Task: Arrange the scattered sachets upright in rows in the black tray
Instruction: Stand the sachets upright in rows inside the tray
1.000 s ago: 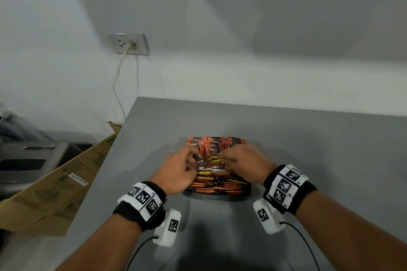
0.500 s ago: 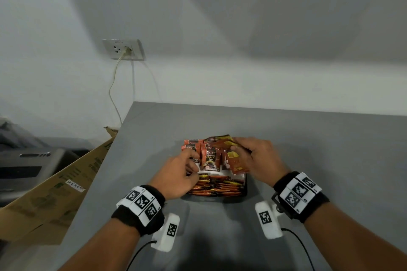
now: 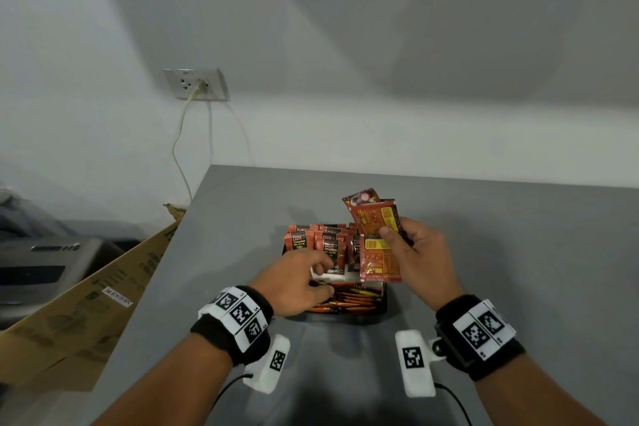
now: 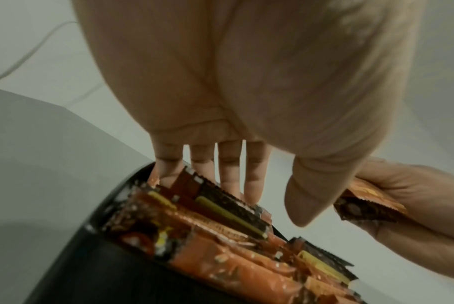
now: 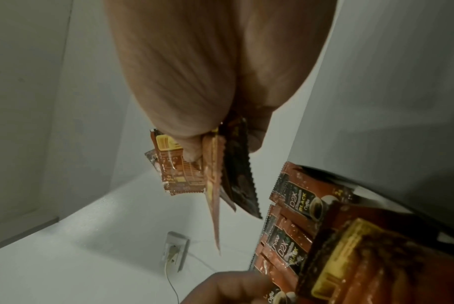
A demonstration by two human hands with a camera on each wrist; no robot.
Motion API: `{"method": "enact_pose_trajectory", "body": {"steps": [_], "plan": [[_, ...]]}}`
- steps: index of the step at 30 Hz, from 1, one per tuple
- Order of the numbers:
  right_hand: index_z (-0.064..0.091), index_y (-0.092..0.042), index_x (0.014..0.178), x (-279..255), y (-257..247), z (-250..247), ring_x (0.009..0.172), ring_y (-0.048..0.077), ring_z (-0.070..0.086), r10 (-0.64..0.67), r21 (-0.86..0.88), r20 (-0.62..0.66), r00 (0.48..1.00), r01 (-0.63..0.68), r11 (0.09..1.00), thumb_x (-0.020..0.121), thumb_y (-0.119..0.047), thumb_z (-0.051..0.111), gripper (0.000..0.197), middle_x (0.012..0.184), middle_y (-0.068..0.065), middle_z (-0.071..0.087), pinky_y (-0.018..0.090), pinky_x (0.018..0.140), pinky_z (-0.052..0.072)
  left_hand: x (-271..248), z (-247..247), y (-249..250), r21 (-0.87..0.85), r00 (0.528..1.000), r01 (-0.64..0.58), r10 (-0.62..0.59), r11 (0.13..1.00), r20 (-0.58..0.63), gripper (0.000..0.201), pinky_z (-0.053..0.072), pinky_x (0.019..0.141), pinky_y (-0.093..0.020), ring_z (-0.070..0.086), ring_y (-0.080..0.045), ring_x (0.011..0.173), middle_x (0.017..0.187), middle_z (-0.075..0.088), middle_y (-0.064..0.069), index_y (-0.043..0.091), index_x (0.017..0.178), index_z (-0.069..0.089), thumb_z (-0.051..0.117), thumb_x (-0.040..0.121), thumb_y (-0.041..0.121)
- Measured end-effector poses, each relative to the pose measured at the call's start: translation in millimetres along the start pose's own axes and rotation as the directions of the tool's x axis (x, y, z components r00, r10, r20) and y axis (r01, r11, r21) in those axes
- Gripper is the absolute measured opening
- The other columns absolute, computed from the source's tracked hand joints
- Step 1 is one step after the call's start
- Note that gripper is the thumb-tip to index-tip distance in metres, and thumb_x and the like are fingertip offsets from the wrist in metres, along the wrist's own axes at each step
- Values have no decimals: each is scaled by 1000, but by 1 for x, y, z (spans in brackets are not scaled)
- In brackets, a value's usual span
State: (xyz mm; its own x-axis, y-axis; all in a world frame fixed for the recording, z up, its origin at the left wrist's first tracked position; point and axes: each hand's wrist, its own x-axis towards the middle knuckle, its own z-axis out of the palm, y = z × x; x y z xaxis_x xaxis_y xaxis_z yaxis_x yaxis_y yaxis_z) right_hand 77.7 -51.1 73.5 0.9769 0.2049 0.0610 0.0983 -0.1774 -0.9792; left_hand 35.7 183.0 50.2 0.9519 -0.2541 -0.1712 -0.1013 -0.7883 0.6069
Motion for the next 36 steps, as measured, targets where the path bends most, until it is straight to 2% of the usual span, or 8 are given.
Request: {"method": "enact_pose_trajectory", "body": {"steps": [6, 13, 19, 21, 24, 27, 31, 36], "plan": [[73, -24, 106, -10, 3, -6, 83, 14, 76, 12, -10, -27, 1000, -13, 1000, 99, -16, 59, 17, 94, -7, 78, 33, 70, 63, 6, 9, 7, 140, 987, -128, 112, 982, 115, 35, 43, 93, -26, 48, -8, 103, 110, 50, 8, 24, 128, 66, 56, 96, 32], [74, -24, 108, -19, 8, -8, 84, 14, 75, 19, -43, -43, 999, -21, 999, 100, -17, 60, 18, 94, -7, 78, 37, 72, 62, -6, 29, -8, 233, 978, -207, 199, 950, 56, 58, 46, 94, -29, 47, -8, 104, 112, 47, 10, 31, 146, 51, 51, 91, 51], [73, -23, 106, -18, -2, 0, 86, 13, 76, 31, 38, -12, 999, -30, 999, 99, -17, 60, 16, 96, -6, 78, 28, 70, 61, -6, 11, 3, 59, 994, -90, 94, 994, -58, 58, 50, 95, -33, 52, -2, 106, 113, 56, 18, 30, 137, 55, 57, 87, 58], [74, -20, 108, -19, -8, 4, 87, 17, 76, 40, 88, 14, 999, -41, 995, 99, -18, 59, 17, 97, -3, 78, 30, 72, 61, -8, -2, 12, -206, 994, -15, -8, 979, -109, 61, 49, 98, -29, 54, -1, 113, 122, 56, 18, 35, 140, 49, 60, 85, 60], [74, -14, 110, -18, -21, 12, 88, 24, 76, 66, 218, 68, 995, -80, 973, 99, -16, 59, 18, 98, 5, 78, 34, 74, 61, -2, -21, 37, -759, 976, -77, -108, 646, -191, 72, 52, 96, -30, 62, -13, 119, 131, 62, 2, 25, 141, 47, 69, 78, 52], [72, -9, 111, -15, -35, 23, 84, 25, 75, 117, 362, 165, 979, -170, 917, 99, -13, 58, 18, 98, 13, 77, 32, 70, 60, 7, -30, 62, -964, 983, -87, -135, 250, -124, 63, 54, 92, -42, 65, -30, 111, 128, 65, -19, 5, 137, 51, 70, 83, 31], [66, 1, 114, -14, -43, 36, 89, 29, 72, 132, 461, 238, 962, -231, 857, 99, -8, 58, 20, 105, 23, 73, 34, 75, 59, 12, -33, 84, -997, 987, 20, -160, 74, 8, 48, 55, 91, -45, 66, -35, 101, 119, 66, -24, -5, 125, 62, 72, 86, 22], [62, -1, 125, -20, -37, 37, 103, 29, 70, 117, 512, 312, 943, -271, 816, 92, 0, 63, 33, 117, 22, 70, 35, 85, 59, 16, -30, 85, -999, 968, 15, -251, -49, 27, 30, 60, 76, -38, 71, -30, 87, 109, 71, -22, -5, 117, 65, 55, 98, 16]]}}
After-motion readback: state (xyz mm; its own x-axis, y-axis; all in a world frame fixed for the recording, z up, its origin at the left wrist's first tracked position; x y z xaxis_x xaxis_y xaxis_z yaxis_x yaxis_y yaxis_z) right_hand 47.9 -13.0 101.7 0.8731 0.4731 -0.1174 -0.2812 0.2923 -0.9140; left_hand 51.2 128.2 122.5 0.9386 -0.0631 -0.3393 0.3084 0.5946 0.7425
